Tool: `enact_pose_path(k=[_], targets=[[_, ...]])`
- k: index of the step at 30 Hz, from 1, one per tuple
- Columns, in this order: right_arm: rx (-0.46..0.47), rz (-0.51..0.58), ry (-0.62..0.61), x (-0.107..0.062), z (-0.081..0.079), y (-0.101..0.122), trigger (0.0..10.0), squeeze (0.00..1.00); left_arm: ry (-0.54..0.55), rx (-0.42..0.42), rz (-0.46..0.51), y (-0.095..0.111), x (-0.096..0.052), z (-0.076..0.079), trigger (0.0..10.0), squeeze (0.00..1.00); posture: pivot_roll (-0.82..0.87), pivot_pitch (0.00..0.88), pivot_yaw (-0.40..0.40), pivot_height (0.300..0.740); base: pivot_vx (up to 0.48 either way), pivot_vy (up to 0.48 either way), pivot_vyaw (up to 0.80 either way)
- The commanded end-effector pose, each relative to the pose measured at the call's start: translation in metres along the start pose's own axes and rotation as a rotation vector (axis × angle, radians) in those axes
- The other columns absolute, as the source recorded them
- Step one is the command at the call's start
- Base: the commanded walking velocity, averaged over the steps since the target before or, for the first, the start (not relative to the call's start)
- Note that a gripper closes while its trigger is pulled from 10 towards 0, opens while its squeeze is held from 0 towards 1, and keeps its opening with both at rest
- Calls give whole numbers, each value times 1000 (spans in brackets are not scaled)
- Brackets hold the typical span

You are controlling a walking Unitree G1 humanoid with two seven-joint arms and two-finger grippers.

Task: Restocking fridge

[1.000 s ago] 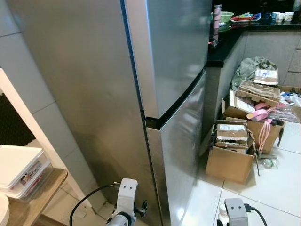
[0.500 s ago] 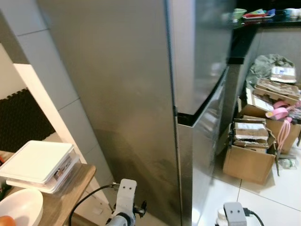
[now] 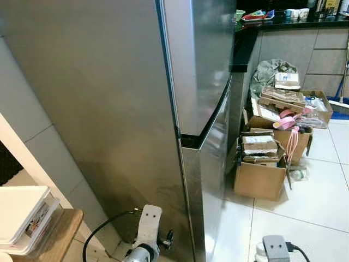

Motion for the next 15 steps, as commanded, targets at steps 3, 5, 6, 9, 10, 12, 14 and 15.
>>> enact_pose_path(k=[3, 5, 6, 9, 10, 12, 14, 15], targets=[[10, 6, 1, -1, 0, 0, 10000, 0, -16, 11, -6, -5, -2, 6, 10000, 0, -84, 56, 93, 740, 0, -320, 0], [9, 7, 1, -1, 0, 0, 10000, 0, -17, 11, -5, -5, -2, 7, 10000, 0, -86, 56, 93, 740, 0, -480, 0], [8, 8, 1, 0, 0, 1, 10000, 0, -14, 10, -6, -5, -2, 7, 10000, 0, -86, 57, 92, 740, 0, -480, 0], [8, 9, 2, 0, 0, 1, 10000, 0, 28, -6, -5, -4, -1, 2, 10000, 0, -87, 58, 91, 740, 0, -160, 0], [8, 9, 2, 0, 0, 1, 10000, 0, 56, -11, -4, -3, -1, -2, 10000, 0, -89, 57, 89, 740, 0, 0, 0], [8, 9, 3, 0, 0, 2, 10000, 0, 81, -12, 2, -1, -1, -6, 10000, 0, -88, 57, 88, 740, 0, 0, 0], [8, 9, 4, 0, 0, 2, 10000, 0, 96, -11, 7, 1, -1, -8, 10000, 0, -87, 55, 87, 740, 0, 0, 0], [5, 9, 13, 0, 0, 2, 10000, 0, 105, -11, 19, 2, -1, -10, 10000, 0, -87, 53, 88, 740, 0, 0, 0]])
Point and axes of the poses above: a point about 5 cm out from each wrist's last joint towards the gripper, its own x axis pointing out of the wrist towards the gripper, its own y axis along the axis of the wrist's last joint, z = x × y, the point moved 3 cm from there along x, pointing out of the wrist towards the gripper, and after that the axes turned 3 degrees about x, right-handed, at the moved point
